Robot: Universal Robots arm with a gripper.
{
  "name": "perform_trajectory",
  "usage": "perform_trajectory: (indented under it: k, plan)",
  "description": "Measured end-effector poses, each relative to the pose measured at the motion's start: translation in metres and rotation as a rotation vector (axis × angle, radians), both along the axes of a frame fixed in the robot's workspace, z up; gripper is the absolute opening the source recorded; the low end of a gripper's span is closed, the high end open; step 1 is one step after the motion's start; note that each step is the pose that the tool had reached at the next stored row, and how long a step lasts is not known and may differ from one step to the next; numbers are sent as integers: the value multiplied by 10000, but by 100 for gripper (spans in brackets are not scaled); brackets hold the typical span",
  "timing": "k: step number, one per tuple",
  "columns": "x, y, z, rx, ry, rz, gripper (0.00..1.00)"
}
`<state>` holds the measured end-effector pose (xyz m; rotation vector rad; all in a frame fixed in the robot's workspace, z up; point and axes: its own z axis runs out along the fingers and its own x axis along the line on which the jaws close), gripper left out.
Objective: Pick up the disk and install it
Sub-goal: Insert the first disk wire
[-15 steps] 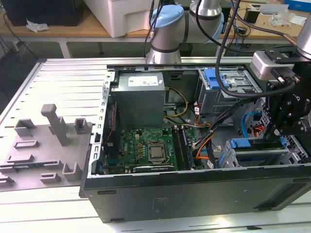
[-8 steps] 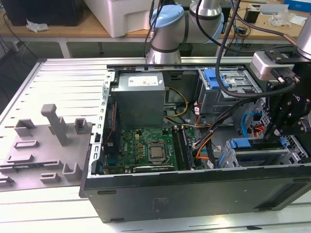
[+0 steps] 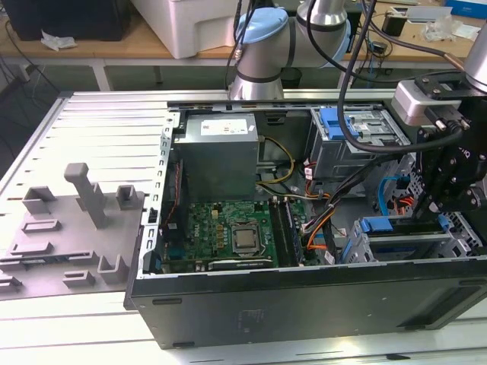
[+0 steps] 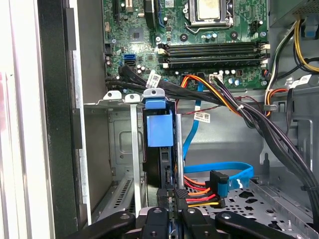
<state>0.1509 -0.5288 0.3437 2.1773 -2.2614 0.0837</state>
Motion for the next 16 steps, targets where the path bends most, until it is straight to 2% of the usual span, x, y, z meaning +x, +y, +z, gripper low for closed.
perform_trajectory:
  k: [16]
  plan:
    - [0, 0, -20, -3, 0, -7, 16]
